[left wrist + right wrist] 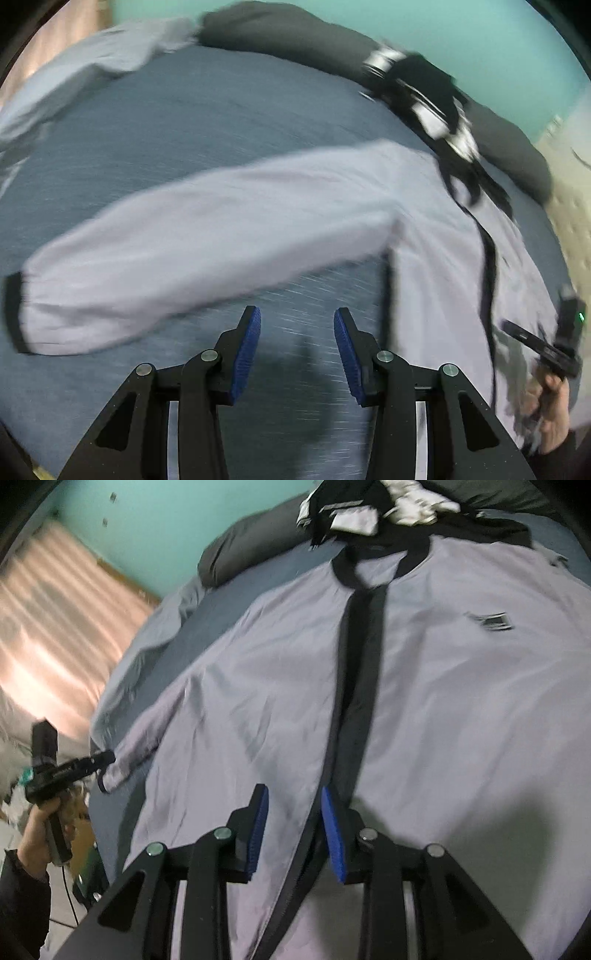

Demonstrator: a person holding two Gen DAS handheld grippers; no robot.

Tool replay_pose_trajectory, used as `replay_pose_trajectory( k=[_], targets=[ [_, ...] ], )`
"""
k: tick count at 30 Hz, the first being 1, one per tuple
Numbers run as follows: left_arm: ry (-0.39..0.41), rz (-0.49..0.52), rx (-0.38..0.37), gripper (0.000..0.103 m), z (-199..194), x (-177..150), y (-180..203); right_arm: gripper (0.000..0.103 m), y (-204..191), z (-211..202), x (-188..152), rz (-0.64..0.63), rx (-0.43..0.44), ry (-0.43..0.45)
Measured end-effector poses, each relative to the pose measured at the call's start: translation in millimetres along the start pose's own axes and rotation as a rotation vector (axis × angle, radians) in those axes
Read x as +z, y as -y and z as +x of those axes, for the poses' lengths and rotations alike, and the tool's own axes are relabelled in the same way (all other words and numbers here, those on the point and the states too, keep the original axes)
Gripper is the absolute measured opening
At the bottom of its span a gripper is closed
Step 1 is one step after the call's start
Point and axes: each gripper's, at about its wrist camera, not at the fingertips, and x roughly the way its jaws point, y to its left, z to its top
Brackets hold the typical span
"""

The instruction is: Fold clothes

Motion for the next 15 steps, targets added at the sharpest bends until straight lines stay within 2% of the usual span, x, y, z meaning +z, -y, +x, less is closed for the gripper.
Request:
replay_pose_trajectory(
  k=[4, 8, 14, 15],
  targets=[
    [-0.007, 0.048, -0.058, 0.045, 27.3, -10.3, 31.3, 0.030, -1.6, 15.2, 3.3, -0.013, -0.052, -0.010],
    [-0.012, 0.010, -0.121, 0.045, 44.9, -26.2, 41.3, 0.030, 3.3, 22.1, 9.2, 0.020, -0.079, 0.009],
    [-0.002, -0.040, -0.171, 0.044, 59.6, -48.8, 38.9, 0.030, 1.9, 40.2, 11.0, -0.004, -0.097, -0.026],
    [0.008, -0.046, -0.179, 0.044, 60.3, -51.1, 38.9, 0.026, 2.5, 42.8, 11.0, -0.003, -0.100, -0.031]
  ],
)
